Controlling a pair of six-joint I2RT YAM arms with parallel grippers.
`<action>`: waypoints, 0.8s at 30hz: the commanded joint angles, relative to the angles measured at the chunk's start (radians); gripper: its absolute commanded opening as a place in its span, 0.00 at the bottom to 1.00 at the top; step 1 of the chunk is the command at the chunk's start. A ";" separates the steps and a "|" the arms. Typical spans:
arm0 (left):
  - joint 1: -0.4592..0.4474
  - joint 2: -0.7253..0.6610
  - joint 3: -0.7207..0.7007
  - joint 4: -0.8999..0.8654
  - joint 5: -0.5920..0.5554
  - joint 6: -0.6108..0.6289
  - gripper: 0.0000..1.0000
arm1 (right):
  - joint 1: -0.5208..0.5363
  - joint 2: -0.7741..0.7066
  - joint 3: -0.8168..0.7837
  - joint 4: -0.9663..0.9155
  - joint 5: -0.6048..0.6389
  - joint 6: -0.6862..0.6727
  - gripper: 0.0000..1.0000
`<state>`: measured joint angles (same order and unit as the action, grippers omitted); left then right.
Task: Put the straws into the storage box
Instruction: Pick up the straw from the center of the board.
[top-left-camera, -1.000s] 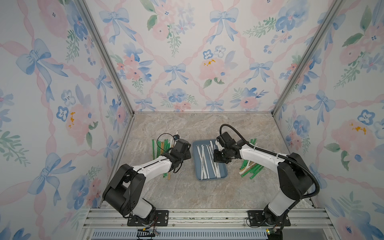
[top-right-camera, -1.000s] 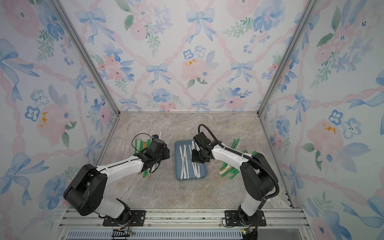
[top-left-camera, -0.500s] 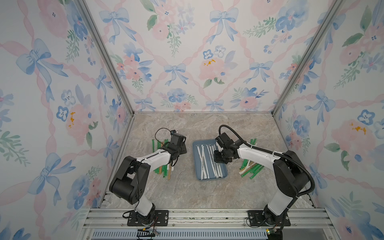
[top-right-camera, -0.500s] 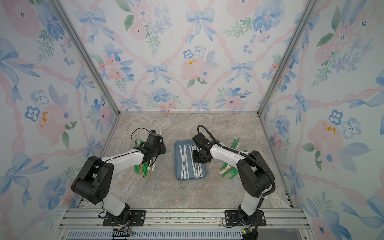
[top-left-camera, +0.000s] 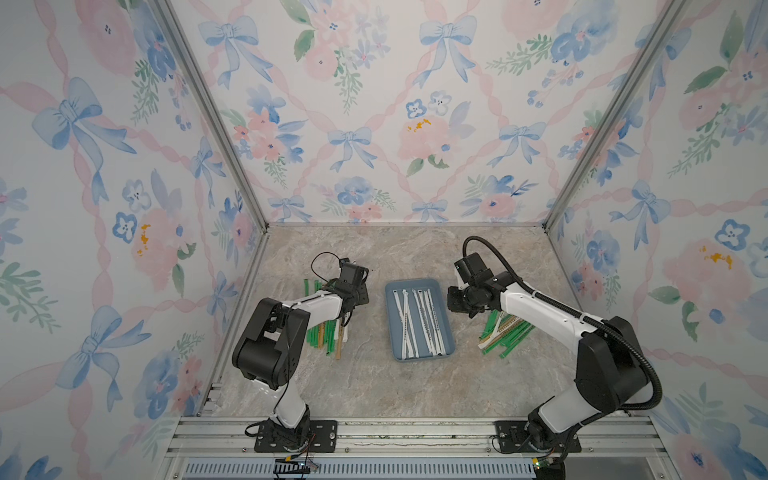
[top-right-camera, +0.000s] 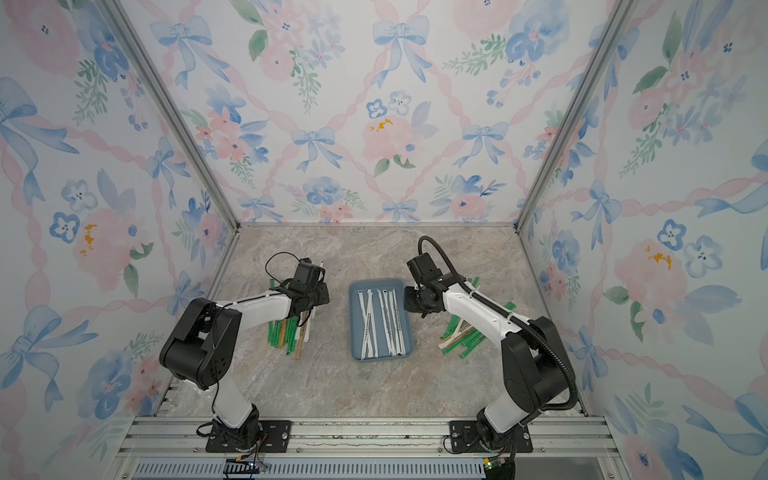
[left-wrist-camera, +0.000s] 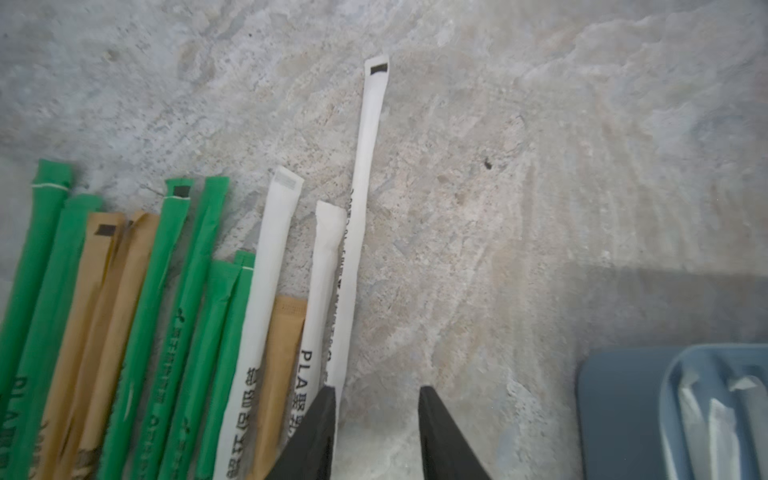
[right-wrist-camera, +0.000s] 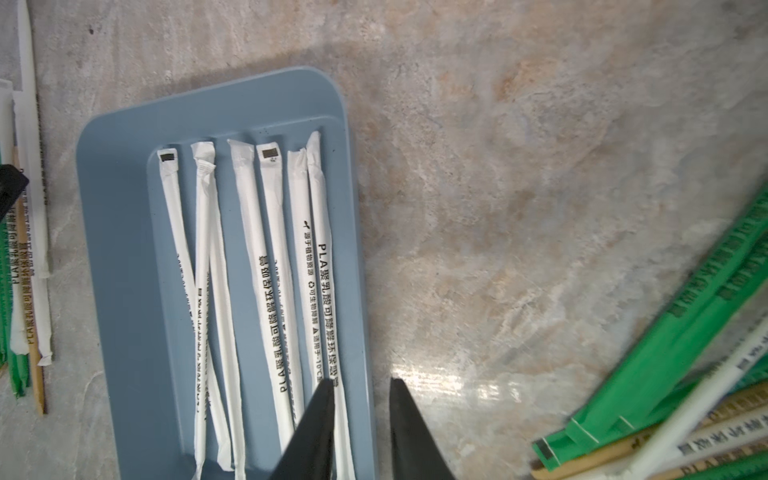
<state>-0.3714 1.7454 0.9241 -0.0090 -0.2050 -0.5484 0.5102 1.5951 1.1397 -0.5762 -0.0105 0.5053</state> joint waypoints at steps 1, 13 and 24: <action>0.003 0.028 0.022 -0.014 -0.008 0.024 0.37 | -0.011 -0.025 -0.021 -0.042 0.017 -0.022 0.26; 0.004 0.044 0.002 -0.016 -0.043 0.031 0.34 | -0.039 -0.044 -0.044 -0.041 0.019 -0.028 0.26; 0.004 -0.020 -0.023 -0.020 -0.075 0.049 0.34 | -0.042 -0.050 -0.065 -0.023 0.012 -0.016 0.26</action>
<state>-0.3717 1.7592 0.9119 -0.0139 -0.2584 -0.5240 0.4728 1.5650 1.0897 -0.5907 -0.0059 0.4892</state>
